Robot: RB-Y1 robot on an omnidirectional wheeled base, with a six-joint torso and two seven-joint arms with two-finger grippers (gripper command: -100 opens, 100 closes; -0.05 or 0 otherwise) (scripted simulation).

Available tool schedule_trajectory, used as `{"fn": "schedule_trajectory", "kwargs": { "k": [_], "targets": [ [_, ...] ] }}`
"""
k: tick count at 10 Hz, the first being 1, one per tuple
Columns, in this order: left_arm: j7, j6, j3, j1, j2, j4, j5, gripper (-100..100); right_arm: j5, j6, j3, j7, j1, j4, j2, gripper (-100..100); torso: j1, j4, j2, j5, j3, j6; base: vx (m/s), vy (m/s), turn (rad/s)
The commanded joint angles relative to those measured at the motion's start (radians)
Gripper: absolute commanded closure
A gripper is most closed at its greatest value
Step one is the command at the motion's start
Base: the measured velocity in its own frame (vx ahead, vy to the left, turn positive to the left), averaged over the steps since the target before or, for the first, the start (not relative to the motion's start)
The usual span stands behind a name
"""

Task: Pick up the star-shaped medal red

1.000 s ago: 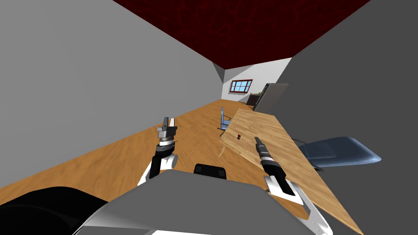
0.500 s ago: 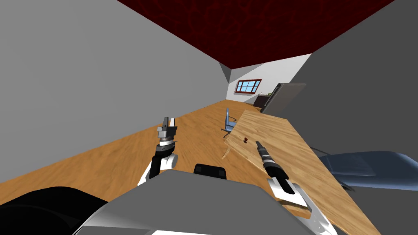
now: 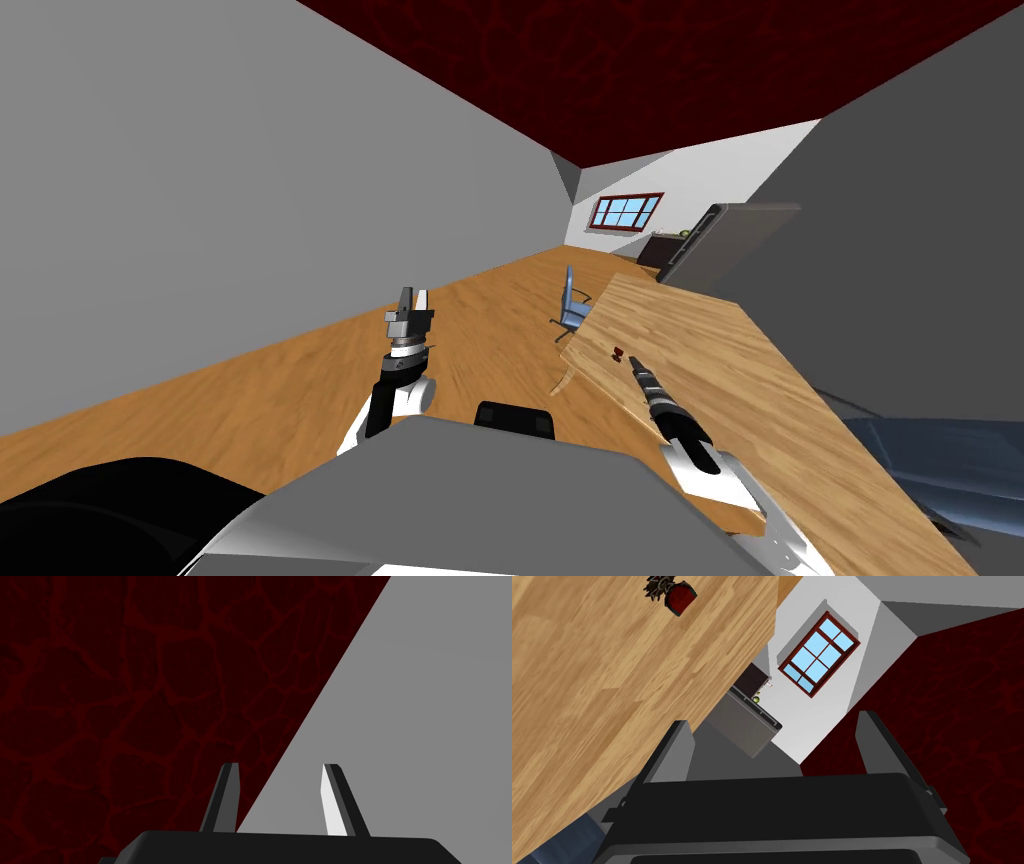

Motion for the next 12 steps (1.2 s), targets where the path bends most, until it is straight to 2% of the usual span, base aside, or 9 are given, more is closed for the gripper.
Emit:
{"fn": "schedule_trajectory", "kwargs": {
  "k": [1,3,4,5,6,8,10,11,12],
  "targets": [
    [0.0,0.0,0.0,0.0,0.0,0.0,0.0,0,0.008,0.032,0.015,-0.001,-0.006,0.048,-0.025,-100,0.0,0.0,0.0,0.0,0.0,0.0,0.041,0.019,0.186],
    [0.0,0.0,0.0,0.0,0.0,0.0,0.0,0,0.015,0.064,0.032,-0.001,-0.01,0.084,-0.045,-100,0.0,0.0,-0.002,0.0,-0.001,-0.001,0.06,0.024,0.172],
    [0.0,0.0,0.0,0.0,0.0,0.0,0.0,0,0.021,0.096,0.051,-0.001,-0.014,0.114,-0.064,-100,0.0,0.0,-0.001,0.0,-0.001,0.0,0.046,0.015,0.147],
    [0.0,0.0,0.0,0.0,0.0,0.0,0.0,0,0.021,0.096,0.051,-0.001,-0.014,0.119,-0.064,-100,-0.001,0.0,-0.001,0.0,-0.001,0.0,0.036,0.006,0.09],
    [0.0,0.0,0.0,0.0,0.0,0.0,0.0,0,0.026,0.128,0.072,-0.001,-0.018,0.145,-0.083,-100,-0.001,0.0,0.0,0.0,0.0,0.0,0.041,0.005,0.155],
    [0.0,0.0,0.0,0.0,0.0,0.0,0.0,0,0.026,0.128,0.072,-0.001,-0.018,0.153,-0.083,-100,-0.001,0.0,0.0,0.0,0.0,0.0,0.025,0.0,0.029],
    [0.0,0.0,0.0,0.0,0.0,0.0,0.0,0,0.033,0.192,0.116,-0.002,-0.026,0.219,-0.121,-100,-0.002,0.0,0.0,0.0,0.0,0.0,0.048,-0.002,0.187],
    [0.0,0.0,0.0,0.0,0.0,0.0,0.0,0,0.033,0.192,0.116,-0.002,-0.026,0.219,-0.121,-100,-0.002,0.0,-0.001,0.0,-0.001,0.0,0.055,-0.012,0.088],
    [0.0,0.0,0.0,0.0,0.0,0.0,0.0,0,0.035,0.222,0.139,-0.003,-0.03,0.25,-0.139,-100,-0.002,0.0,-0.001,0.0,-0.001,0.001,0.053,-0.016,0.12]
  ]
}}
